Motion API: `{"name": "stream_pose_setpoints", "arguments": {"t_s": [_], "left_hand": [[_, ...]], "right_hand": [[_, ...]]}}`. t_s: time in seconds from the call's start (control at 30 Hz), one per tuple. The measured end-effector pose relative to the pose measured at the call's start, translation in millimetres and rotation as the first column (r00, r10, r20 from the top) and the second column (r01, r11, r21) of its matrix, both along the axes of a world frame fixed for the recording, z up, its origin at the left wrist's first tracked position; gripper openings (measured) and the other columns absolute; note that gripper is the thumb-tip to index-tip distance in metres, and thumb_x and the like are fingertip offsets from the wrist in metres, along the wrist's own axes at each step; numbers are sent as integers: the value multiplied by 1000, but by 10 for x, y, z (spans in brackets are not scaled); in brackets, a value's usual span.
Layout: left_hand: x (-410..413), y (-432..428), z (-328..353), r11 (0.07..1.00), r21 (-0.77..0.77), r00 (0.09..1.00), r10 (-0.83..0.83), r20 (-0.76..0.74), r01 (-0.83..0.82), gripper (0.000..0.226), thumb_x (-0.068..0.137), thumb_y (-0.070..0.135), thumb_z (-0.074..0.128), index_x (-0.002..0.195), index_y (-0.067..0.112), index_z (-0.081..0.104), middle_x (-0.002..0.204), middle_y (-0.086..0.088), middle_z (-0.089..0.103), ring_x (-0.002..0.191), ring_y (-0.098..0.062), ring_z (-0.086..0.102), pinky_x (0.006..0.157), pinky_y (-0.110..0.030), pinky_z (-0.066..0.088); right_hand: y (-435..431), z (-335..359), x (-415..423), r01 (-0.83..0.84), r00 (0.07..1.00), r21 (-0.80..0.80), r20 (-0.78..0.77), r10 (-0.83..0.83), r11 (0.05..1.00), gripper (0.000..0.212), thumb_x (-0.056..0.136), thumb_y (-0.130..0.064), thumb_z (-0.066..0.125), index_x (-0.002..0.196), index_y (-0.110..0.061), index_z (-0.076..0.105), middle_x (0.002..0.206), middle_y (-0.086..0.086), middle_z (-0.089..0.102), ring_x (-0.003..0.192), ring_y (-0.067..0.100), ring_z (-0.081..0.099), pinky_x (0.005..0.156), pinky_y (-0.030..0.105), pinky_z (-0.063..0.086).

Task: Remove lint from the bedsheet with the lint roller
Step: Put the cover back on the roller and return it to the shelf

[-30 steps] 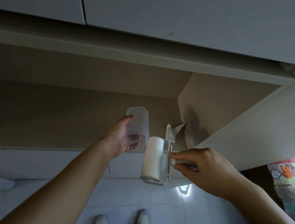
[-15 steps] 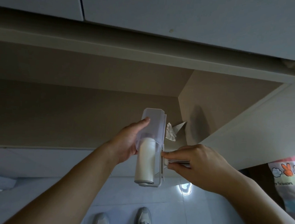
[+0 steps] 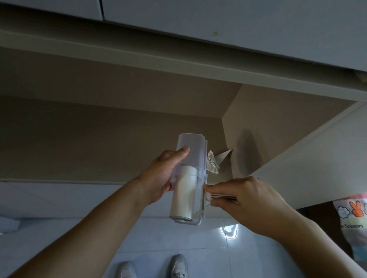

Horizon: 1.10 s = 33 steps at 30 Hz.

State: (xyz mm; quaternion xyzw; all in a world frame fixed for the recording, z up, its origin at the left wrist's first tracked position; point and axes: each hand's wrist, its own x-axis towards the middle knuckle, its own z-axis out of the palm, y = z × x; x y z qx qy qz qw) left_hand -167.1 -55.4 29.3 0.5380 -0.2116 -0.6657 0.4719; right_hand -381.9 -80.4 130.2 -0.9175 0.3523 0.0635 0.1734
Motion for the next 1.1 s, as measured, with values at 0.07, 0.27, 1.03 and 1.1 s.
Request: {"name": "stream_pose_setpoints", "arguments": {"t_s": [0.07,0.27,1.03,1.1], "left_hand": [[19,-17,-19,1000,2,1000,1,19,-1,88,64,74,76,130,18,58,123,-14,69,113,-38,67,93,-54,56],[68,-42,-13,999,-22,1000,-30,6,30,90,66,72,76,132,13,57,123,-20,67,106,-37,69,81,-46,56],[76,-74,75,997,-27,997,-77,-22,76,62,86,52,62,132,11,60,116,-15,71,93,-26,67,76,-38,56],[69,-90,74,995,-31,995,-96,11,96,71,78,56,66,133,12,59,123,-18,68,95,-26,68,78,-40,56]], "right_hand": [[0,-11,0,12,1000,9,2,-12,1000,31,92,-47,57,123,-49,59,109,-32,65,97,-6,63,80,16,53],[-15,-18,18,46,998,30,34,-47,999,31,90,-47,61,121,-50,60,104,-33,67,94,-7,63,79,18,53],[-73,69,67,68,997,2,-22,-68,998,29,93,-48,55,121,-52,60,106,-34,66,90,-9,61,62,0,33],[-94,57,55,86,996,15,-26,-85,996,29,93,-47,56,122,-50,61,108,-32,65,90,-10,60,63,-1,33]]}}
